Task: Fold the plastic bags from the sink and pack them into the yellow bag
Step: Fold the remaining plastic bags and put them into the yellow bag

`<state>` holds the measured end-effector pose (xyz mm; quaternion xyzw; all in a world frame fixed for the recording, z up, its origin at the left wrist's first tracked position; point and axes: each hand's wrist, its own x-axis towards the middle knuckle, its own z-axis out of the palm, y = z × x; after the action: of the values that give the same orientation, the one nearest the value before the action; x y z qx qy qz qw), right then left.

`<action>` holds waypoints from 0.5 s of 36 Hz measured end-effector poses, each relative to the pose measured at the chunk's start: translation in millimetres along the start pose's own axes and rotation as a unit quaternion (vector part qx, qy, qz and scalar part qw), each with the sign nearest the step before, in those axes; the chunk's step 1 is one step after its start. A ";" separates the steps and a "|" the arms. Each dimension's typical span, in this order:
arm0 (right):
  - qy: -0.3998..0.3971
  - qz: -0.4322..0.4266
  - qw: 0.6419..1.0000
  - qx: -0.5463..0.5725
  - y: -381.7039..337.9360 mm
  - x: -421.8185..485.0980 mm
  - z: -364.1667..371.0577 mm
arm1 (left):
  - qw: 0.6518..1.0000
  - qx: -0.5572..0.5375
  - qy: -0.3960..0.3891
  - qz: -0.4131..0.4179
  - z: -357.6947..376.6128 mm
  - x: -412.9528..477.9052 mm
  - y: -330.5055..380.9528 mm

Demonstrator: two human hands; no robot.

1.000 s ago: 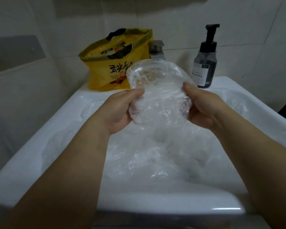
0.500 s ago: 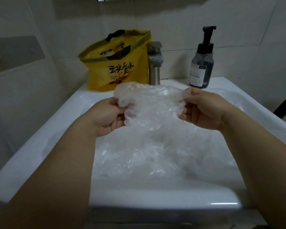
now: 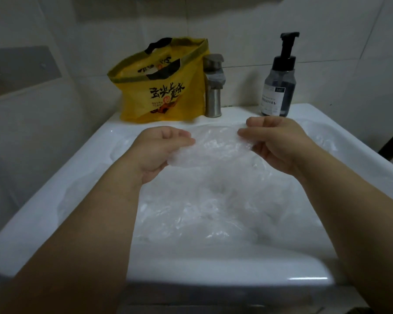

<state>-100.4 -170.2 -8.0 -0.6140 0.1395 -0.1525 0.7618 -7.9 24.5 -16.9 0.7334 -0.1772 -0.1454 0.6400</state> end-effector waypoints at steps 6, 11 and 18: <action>-0.013 0.024 1.000 -0.005 -2.1 -1.2 -0.1 | 0.998 -0.019 -0.059 -0.006 -3.6 1.7 -0.6; 0.010 0.038 0.999 0.024 -5.0 -2.5 -2.2 | 0.998 -0.065 -0.019 0.008 -7.0 5.3 -2.5; -0.002 0.042 0.995 0.091 -4.3 -3.0 0.7 | 0.984 -0.174 0.039 -0.024 -8.0 6.6 1.7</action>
<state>-103.1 -169.2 -3.6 -0.5363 0.1490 -0.1310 0.8204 1.4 28.4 -14.0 0.6197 -0.1064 -0.1604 0.7609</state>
